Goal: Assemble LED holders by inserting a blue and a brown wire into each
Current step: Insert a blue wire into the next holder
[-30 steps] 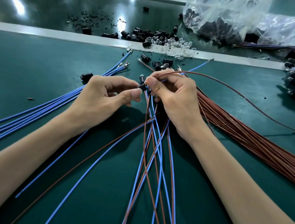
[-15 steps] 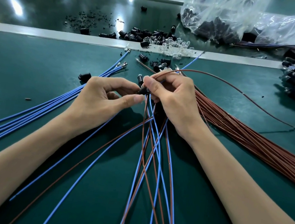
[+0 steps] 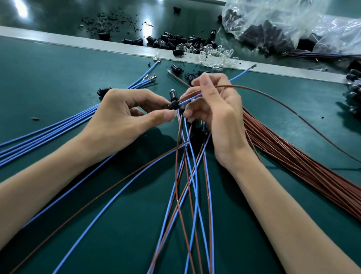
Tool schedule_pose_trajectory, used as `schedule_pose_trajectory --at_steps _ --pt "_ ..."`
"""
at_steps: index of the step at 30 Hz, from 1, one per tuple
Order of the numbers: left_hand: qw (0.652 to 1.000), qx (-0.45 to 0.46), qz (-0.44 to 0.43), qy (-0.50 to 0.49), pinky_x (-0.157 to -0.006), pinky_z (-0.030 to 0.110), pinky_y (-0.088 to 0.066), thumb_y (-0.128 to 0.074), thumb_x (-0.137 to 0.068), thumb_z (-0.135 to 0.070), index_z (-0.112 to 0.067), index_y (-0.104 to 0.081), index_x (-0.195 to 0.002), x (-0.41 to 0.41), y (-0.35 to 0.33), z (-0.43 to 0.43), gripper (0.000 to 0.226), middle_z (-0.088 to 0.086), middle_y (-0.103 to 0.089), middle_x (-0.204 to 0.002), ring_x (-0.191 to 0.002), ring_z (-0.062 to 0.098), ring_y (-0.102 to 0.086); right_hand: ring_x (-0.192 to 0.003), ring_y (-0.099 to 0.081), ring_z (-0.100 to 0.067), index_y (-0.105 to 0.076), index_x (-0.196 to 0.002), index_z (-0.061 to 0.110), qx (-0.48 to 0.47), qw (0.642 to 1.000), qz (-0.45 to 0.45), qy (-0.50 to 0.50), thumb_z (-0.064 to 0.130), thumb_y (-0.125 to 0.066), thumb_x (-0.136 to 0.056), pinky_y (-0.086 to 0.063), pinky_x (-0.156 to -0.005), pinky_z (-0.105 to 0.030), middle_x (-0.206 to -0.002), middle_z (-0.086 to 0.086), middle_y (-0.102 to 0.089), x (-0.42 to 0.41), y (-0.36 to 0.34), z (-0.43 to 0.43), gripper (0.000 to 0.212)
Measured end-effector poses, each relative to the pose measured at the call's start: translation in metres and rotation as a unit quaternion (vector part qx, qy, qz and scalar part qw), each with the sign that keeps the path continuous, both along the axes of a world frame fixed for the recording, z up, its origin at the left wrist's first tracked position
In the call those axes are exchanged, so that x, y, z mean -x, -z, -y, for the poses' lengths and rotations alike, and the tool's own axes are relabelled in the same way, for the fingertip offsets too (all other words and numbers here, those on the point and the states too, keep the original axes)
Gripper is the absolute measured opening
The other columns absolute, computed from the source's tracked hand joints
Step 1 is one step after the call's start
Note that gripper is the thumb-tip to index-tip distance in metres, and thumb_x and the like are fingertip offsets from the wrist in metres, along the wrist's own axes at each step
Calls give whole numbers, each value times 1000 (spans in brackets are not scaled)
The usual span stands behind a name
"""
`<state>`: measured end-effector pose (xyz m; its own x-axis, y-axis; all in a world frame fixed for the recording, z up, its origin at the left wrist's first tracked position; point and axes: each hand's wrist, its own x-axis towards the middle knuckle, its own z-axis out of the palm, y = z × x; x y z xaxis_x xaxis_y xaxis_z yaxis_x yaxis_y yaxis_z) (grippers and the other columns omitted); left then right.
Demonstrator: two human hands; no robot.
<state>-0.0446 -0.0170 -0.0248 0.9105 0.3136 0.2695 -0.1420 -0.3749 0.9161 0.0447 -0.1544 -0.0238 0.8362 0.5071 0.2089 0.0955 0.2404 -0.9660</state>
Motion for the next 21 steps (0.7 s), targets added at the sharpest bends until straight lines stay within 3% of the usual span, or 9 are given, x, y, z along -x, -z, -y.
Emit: schedule_pose_trajectory --at_steps 2,8,11,13,17,19,21 --pt "1000 -5 -1 5 -51 10 -37 -73 -69 -35 -29 -70 -79 1 0 1 11 -19 -65 -64 -50 -2 -45 -51 -57 -11 -48 -80 14 23 999 19 24 20 -48 -99 -44 -52 -21 -72 2 -64 -1 1 -1 20" --pt "1000 -18 -6 15 -51 7 -37 -73 -69 -34 -22 -71 -84 1 0 1 20 -17 -65 -65 -49 -5 -48 -66 -58 -10 -62 -74 13 148 975 160 43 23 -66 -88 -50 -70 -40 -70 7 -59 1 6 -2 18" --pt "1000 -1 -10 1 -49 8 -37 -74 -69 -36 -25 -71 -80 0 0 0 16 -14 -63 -62 -47 -2 -44 -64 -60 -10 -54 -86 18 100 990 92 26 35 -55 -90 -48 -59 -29 -78 4 -61 3 3 -3 18" --pt "1000 -4 -13 -7 -48 9 -35 -74 -69 -37 -27 -71 -78 0 1 0 14 -15 -62 -60 -46 -1 -41 -63 -59 -13 -48 -87 18 60 996 49 36 32 -45 -95 -48 -54 -28 -81 2 -60 2 1 -3 16" --pt "1000 -3 -15 -2 -50 8 -36 -74 -67 -37 -27 -70 -78 1 0 1 15 -15 -63 -62 -47 -2 -44 -71 -61 -18 -53 -76 22 140 979 129 73 22 -56 -96 -50 -68 -41 -70 7 -58 1 4 -4 19" --pt "1000 -15 -16 5 -51 8 -37 -74 -67 -36 -26 -71 -78 1 0 1 15 -15 -65 -64 -49 -4 -47 -75 -61 -14 -56 -71 26 174 966 182 64 22 -65 -90 -50 -76 -36 -72 10 -58 1 4 -4 21" --pt "1000 -12 -14 -2 -51 9 -38 -74 -67 -37 -25 -71 -79 0 1 0 18 -13 -66 -65 -50 -3 -48 -69 -61 -6 -57 -74 26 175 965 188 57 27 -66 -88 -49 -71 -26 -72 11 -60 2 4 -4 17"
